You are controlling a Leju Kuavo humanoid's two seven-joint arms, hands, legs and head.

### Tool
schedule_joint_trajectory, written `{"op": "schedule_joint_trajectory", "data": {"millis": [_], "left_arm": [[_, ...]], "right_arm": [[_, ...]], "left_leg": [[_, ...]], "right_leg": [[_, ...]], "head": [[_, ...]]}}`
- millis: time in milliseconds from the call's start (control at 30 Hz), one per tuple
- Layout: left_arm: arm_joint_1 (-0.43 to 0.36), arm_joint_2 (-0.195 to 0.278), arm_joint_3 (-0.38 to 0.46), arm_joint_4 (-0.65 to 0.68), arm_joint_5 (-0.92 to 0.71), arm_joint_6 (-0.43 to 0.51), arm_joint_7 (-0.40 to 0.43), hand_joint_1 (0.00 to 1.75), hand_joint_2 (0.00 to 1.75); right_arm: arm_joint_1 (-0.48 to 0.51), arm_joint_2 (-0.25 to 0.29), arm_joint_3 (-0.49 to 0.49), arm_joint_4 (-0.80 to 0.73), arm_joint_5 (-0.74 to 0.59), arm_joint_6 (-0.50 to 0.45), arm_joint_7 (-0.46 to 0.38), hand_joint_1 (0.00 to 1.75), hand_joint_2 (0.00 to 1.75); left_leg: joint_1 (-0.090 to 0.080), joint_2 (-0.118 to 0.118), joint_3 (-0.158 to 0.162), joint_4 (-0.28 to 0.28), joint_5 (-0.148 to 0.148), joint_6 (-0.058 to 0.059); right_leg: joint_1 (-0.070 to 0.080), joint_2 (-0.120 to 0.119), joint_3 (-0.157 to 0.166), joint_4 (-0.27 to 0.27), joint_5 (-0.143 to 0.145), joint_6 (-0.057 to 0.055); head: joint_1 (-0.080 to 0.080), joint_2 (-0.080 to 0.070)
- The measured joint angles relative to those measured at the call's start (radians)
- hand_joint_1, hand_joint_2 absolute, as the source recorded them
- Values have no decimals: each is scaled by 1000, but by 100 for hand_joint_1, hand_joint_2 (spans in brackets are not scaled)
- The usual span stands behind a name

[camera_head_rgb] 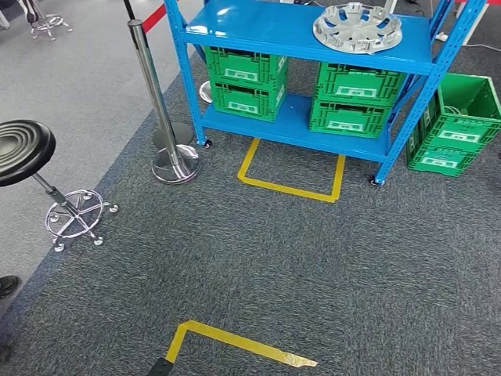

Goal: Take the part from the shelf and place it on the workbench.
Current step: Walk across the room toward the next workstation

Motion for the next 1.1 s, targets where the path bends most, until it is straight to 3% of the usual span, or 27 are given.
{"op": "schedule_joint_trajectory", "data": {"millis": [467,1100], "left_arm": [[2,1,3,0,0,-8,0,0,0],[3,3,4,0,0,-13,-1,0,0]], "right_arm": [[0,0,-56,0,-81,37,-71,0,0],[-1,0,-91,0,-95,46,-79,0,0]], "left_leg": [[-6,0,0,1,-1,1],[-6,0,0,2,-1,1]], "right_leg": [[-7,0,1,-1,0,1],[-7,0,0,-1,0,1]], "head": [[0,0],[0,0]]}}
